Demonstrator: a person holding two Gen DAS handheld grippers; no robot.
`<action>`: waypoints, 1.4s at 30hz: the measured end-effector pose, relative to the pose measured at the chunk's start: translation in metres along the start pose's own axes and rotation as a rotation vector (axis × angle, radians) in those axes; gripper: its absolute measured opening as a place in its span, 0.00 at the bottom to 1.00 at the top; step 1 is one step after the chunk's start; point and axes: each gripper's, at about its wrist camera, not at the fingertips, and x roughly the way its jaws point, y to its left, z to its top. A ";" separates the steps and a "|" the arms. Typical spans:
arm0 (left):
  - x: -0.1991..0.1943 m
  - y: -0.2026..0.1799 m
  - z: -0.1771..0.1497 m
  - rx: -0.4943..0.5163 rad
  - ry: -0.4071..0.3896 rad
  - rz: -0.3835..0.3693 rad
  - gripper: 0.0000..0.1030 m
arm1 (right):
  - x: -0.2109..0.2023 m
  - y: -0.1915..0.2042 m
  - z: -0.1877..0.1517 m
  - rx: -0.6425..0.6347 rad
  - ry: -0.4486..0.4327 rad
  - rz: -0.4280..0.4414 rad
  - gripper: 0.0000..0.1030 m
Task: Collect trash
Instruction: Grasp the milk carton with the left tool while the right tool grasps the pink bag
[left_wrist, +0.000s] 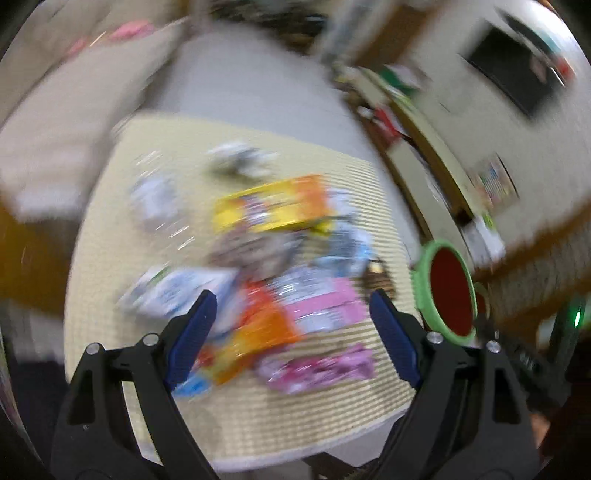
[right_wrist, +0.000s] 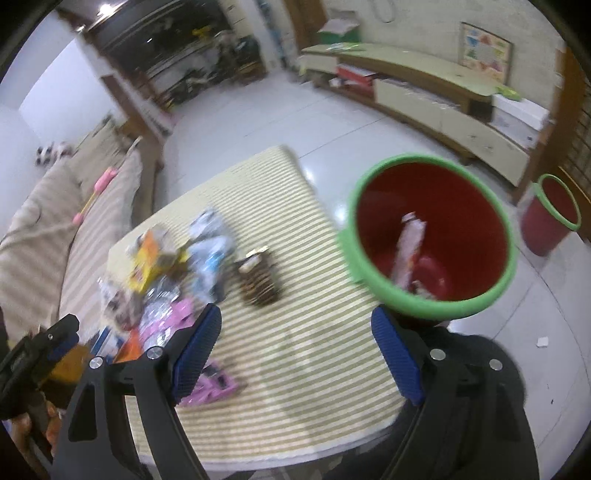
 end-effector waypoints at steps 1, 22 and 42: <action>-0.003 0.019 -0.002 -0.062 0.005 -0.003 0.80 | 0.003 0.007 -0.003 -0.011 0.011 0.011 0.78; 0.079 0.142 -0.024 -0.900 0.199 -0.439 0.47 | 0.010 0.067 -0.034 -0.104 0.052 0.068 0.78; 0.061 0.140 -0.026 -0.708 0.199 -0.372 0.51 | 0.072 0.092 -0.033 0.006 0.203 0.237 0.80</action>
